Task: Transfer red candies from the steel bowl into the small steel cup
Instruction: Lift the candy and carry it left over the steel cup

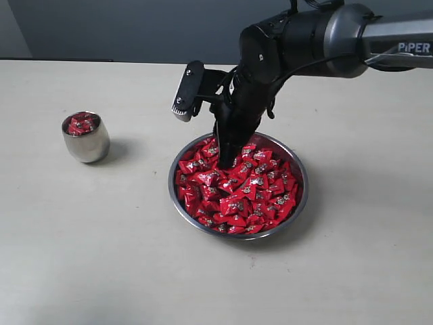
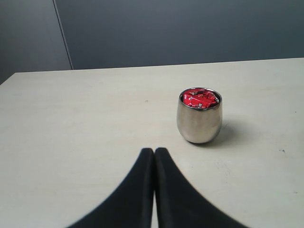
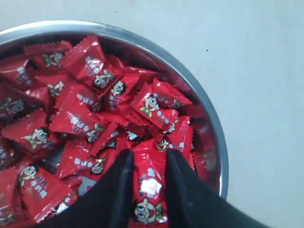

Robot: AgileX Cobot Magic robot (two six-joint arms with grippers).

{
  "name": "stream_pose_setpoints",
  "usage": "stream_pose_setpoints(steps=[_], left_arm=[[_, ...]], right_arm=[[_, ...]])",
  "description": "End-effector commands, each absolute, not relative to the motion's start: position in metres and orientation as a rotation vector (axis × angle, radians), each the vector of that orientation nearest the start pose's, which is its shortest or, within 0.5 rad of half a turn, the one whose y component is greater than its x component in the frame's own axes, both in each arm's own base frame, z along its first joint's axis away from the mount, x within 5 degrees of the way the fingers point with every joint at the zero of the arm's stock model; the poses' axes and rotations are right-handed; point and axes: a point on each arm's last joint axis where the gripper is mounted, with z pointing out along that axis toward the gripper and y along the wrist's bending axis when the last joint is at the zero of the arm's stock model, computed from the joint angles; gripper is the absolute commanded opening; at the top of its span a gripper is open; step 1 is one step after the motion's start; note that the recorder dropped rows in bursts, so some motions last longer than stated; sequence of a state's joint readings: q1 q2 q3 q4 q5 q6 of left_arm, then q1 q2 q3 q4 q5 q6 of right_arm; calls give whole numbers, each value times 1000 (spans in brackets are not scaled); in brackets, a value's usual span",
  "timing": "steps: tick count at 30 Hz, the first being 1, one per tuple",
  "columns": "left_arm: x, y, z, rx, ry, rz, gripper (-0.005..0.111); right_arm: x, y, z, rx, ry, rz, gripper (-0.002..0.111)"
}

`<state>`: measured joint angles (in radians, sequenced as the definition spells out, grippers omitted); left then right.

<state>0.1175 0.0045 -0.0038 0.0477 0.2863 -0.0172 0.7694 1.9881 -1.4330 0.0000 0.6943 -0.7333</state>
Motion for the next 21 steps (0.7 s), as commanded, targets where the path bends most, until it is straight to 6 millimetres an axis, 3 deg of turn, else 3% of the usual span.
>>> stream_pose_setpoints(steps=[1, 7, 15, 21], left_arm=[[54, 8, 187, -92, 1767, 114, 0], [54, 8, 187, -92, 1767, 114, 0], [54, 8, 187, -92, 1767, 114, 0], [54, 8, 187, -92, 1767, 114, 0]], right_arm=[[306, 298, 198, -1777, 1956, 46, -1], [316, 317, 220, -1596, 1936, 195, -1], [335, 346, 212, -1615, 2022, 318, -1], [350, 371, 230, -1498, 1976, 469, -1]])
